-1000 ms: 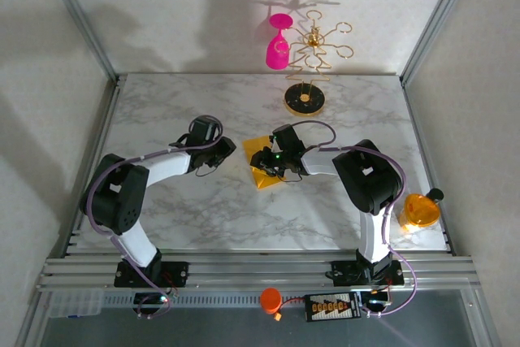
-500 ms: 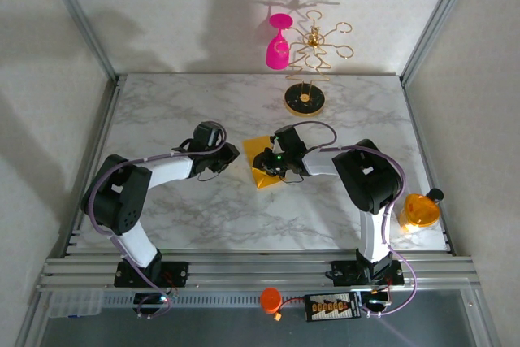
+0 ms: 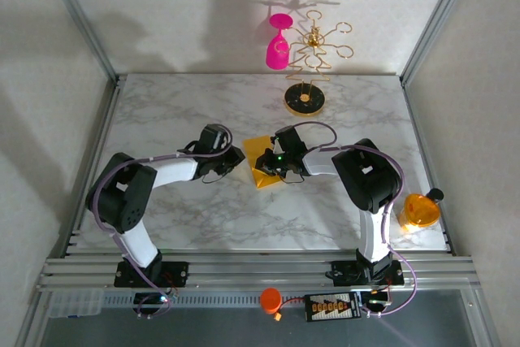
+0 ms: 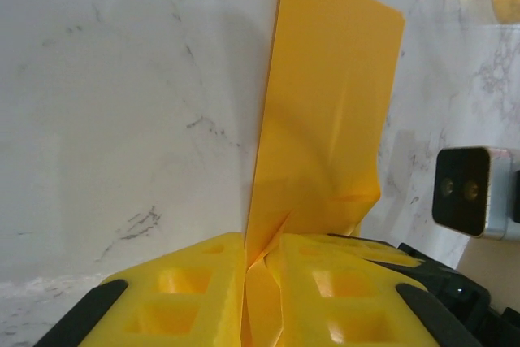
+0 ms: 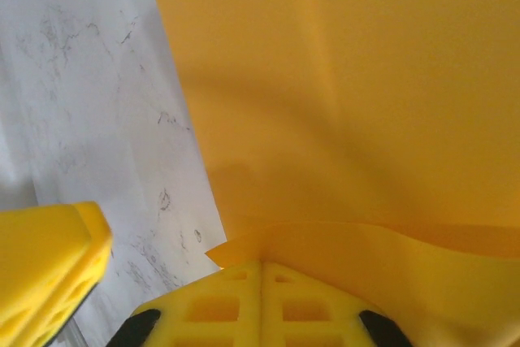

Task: Fold a paper plane with a square sheet of paper (pick it up from the middle)
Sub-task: Fold the triangle a second time at the center of the table.

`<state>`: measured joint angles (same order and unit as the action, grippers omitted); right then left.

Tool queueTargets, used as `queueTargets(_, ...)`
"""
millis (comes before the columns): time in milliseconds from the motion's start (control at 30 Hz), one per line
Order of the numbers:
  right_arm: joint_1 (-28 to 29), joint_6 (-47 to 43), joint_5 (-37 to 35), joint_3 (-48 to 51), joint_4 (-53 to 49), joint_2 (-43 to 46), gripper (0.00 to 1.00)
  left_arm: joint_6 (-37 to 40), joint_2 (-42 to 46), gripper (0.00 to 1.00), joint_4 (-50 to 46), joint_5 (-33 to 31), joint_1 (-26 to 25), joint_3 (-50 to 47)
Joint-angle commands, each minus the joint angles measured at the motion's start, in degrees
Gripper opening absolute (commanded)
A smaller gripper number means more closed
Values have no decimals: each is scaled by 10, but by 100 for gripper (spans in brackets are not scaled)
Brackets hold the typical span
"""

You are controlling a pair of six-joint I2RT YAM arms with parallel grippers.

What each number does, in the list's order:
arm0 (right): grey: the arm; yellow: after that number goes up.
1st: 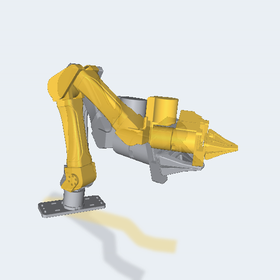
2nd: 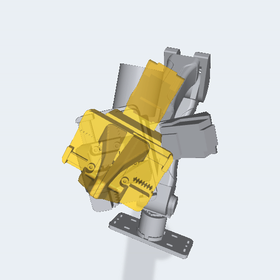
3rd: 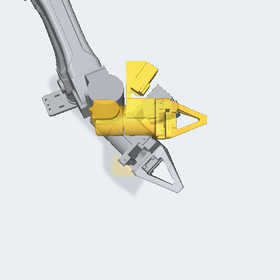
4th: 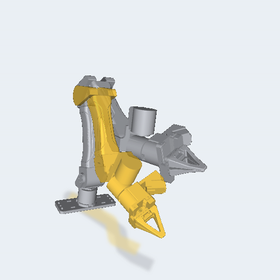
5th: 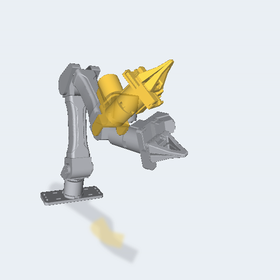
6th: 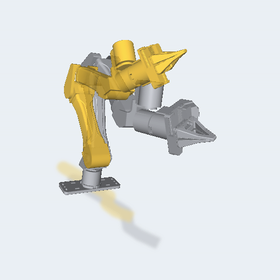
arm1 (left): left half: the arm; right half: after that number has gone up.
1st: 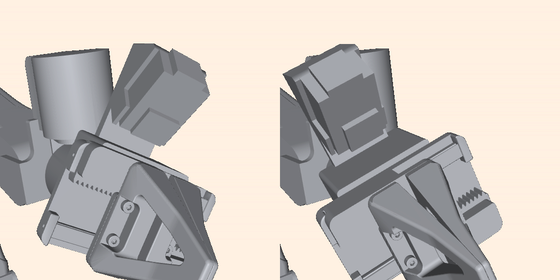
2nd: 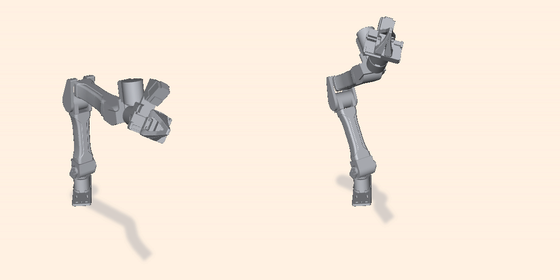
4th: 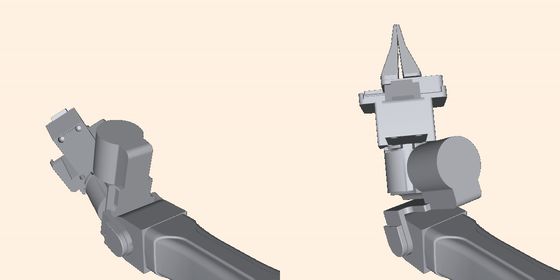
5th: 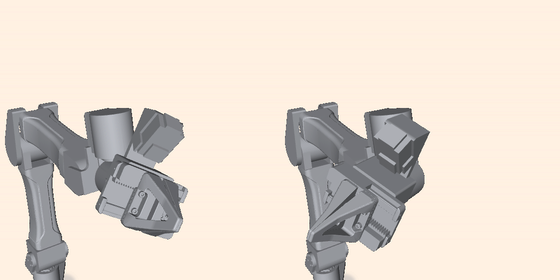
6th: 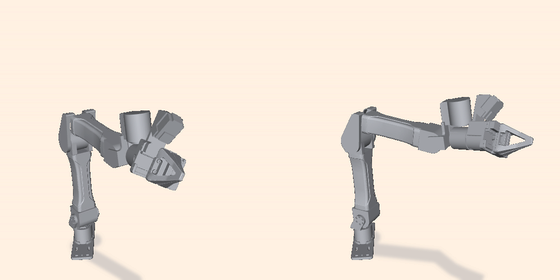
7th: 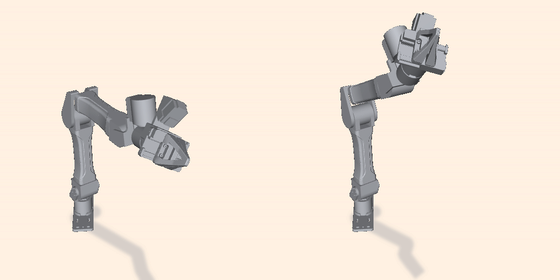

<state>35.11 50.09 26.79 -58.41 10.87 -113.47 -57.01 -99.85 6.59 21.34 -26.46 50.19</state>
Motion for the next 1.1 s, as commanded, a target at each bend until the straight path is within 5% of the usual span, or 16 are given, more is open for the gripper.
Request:
queueTargets(0,-3,-17,-25,-2,-57,-28,3,10,-17,18,5,11,-11,22)
queueTargets(400,-3,-20,-39,-8,-83,-30,0,21,-72,0,-21,-5,-40,76)
queueTargets(1067,-3,-13,-35,-10,-81,-30,0,20,-88,0,-43,-6,-50,65)
